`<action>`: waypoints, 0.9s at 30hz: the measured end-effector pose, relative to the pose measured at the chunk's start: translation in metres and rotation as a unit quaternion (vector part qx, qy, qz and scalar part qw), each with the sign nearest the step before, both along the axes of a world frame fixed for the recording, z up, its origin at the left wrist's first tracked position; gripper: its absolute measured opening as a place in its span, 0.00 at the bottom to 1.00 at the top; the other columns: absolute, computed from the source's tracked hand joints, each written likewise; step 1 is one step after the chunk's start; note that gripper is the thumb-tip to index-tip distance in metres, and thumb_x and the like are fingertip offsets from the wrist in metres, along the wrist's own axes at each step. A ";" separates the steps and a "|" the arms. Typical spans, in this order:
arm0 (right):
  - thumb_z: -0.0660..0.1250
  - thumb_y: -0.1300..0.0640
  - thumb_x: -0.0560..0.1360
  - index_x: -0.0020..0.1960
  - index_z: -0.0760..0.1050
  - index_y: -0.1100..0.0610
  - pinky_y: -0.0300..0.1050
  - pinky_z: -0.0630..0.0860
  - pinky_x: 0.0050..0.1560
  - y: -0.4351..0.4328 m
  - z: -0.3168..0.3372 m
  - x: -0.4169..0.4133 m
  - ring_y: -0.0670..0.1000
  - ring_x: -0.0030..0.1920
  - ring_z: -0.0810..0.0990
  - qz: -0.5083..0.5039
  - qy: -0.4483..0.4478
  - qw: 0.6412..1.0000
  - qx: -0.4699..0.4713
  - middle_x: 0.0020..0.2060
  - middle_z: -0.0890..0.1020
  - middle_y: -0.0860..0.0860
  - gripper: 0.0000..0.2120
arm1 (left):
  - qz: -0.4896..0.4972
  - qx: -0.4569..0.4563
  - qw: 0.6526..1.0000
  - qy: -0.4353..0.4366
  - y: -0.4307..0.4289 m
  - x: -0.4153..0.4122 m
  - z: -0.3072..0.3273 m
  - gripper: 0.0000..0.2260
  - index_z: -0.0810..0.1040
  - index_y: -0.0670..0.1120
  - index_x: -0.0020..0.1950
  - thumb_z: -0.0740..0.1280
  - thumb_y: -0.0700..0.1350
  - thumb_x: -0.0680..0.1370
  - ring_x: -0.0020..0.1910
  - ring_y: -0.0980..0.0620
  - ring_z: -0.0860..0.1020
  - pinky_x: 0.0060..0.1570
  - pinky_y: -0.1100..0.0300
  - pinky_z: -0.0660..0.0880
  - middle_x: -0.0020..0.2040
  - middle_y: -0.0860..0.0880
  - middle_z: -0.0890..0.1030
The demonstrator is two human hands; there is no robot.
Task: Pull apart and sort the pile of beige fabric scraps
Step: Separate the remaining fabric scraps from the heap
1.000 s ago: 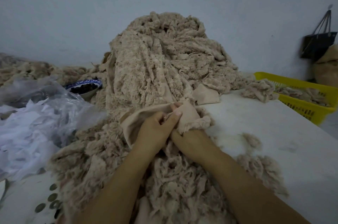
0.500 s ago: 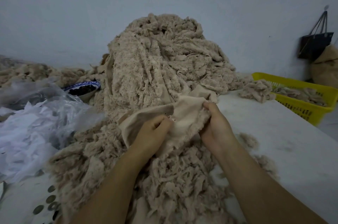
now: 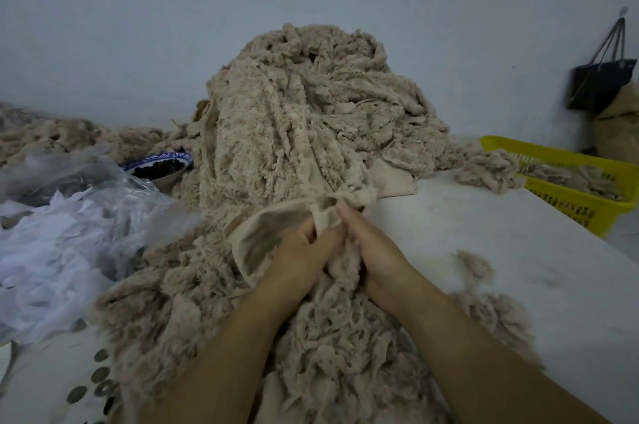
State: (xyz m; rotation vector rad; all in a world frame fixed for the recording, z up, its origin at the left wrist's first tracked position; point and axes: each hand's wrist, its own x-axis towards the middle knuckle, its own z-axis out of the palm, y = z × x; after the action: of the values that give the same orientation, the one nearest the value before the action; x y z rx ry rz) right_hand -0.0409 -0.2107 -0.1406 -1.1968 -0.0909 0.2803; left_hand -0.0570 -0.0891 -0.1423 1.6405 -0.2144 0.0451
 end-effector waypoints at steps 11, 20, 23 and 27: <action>0.56 0.46 0.84 0.46 0.76 0.59 0.36 0.76 0.27 -0.032 -0.004 0.031 0.47 0.32 0.82 -0.157 0.119 0.968 0.154 0.33 0.84 0.52 0.20 | -0.014 -0.045 0.995 0.087 0.003 -0.004 0.007 0.11 0.73 0.50 0.32 0.73 0.48 0.71 0.30 0.50 0.70 0.32 0.58 0.66 0.32 0.46 0.72; 0.55 0.47 0.85 0.46 0.75 0.60 0.36 0.78 0.30 -0.034 -0.011 0.032 0.46 0.31 0.82 -0.220 0.092 0.946 0.218 0.34 0.84 0.53 0.19 | -0.025 -0.258 0.947 0.188 0.015 -0.004 0.015 0.19 0.87 0.40 0.43 0.76 0.49 0.58 0.39 0.44 0.84 0.42 0.51 0.83 0.43 0.37 0.85; 0.56 0.47 0.84 0.45 0.74 0.60 0.37 0.78 0.30 -0.037 -0.012 0.030 0.47 0.34 0.82 -0.244 0.104 0.933 0.242 0.35 0.82 0.53 0.19 | -0.030 -0.320 0.928 0.190 0.017 -0.001 0.018 0.17 0.87 0.40 0.43 0.73 0.51 0.61 0.41 0.43 0.83 0.47 0.48 0.81 0.48 0.37 0.84; 0.58 0.48 0.84 0.46 0.75 0.60 0.36 0.78 0.29 -0.035 -0.009 0.030 0.47 0.33 0.81 -0.257 0.126 0.925 0.252 0.36 0.81 0.54 0.18 | -0.078 -0.416 0.887 0.184 0.021 -0.003 0.021 0.21 0.79 0.35 0.58 0.69 0.45 0.69 0.39 0.40 0.85 0.36 0.44 0.84 0.49 0.34 0.84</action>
State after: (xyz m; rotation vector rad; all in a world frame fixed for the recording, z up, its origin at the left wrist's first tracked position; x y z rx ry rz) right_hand -0.0113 -0.2458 -0.1501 -0.6296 0.3564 -0.0584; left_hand -0.0599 -0.0684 -0.1216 0.7439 -0.0180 -0.2665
